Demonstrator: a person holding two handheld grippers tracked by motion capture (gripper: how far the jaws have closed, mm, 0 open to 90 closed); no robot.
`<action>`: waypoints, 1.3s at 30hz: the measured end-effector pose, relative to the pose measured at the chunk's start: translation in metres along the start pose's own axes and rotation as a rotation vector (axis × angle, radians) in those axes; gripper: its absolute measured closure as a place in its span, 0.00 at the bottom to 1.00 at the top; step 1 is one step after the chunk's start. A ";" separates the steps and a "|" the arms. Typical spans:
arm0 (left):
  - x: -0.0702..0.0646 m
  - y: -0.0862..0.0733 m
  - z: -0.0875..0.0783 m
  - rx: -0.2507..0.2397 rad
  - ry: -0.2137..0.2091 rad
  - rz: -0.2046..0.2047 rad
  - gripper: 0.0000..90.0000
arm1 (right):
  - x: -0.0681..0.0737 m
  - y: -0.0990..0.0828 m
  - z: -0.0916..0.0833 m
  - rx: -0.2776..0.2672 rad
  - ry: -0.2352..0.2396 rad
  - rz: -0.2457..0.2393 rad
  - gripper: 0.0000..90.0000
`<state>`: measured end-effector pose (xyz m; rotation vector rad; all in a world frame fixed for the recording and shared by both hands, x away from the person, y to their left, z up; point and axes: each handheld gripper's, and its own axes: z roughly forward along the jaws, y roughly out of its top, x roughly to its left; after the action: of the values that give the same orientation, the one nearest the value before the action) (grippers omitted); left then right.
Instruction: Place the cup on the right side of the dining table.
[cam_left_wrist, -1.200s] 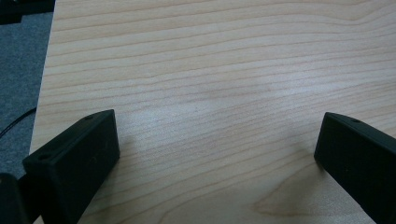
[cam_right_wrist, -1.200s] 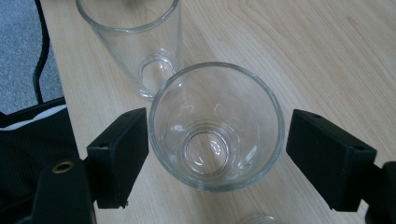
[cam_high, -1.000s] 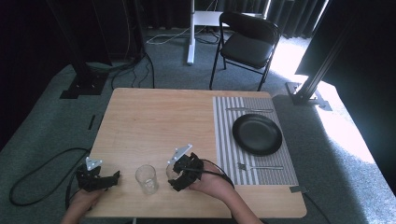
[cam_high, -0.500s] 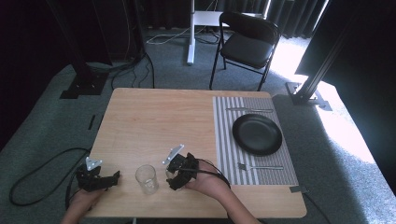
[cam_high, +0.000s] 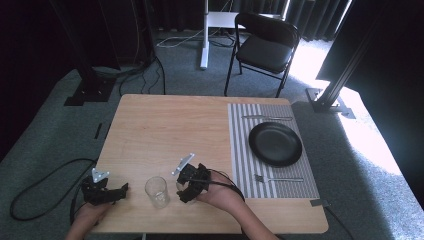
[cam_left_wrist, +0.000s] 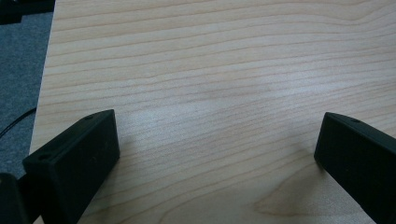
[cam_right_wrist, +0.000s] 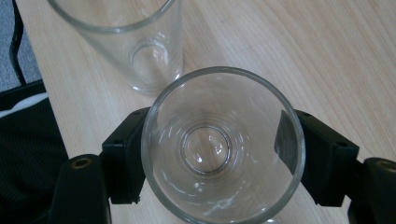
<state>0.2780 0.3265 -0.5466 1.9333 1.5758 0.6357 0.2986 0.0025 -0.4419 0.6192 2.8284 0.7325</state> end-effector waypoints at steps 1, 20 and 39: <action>0.000 0.000 0.000 0.000 0.000 0.000 0.00 | -0.002 0.001 -0.001 -0.006 -0.003 0.005 0.31; 0.000 0.000 0.000 0.001 0.000 0.000 0.00 | -0.039 0.011 -0.012 -0.023 -0.054 0.072 0.31; 0.000 0.000 0.000 -0.001 0.001 0.001 0.00 | -0.084 0.010 -0.032 -0.014 -0.127 0.156 0.31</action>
<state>0.2781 0.3265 -0.5466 1.9330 1.5752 0.6378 0.3697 -0.0392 -0.4053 0.8598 2.6802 0.7100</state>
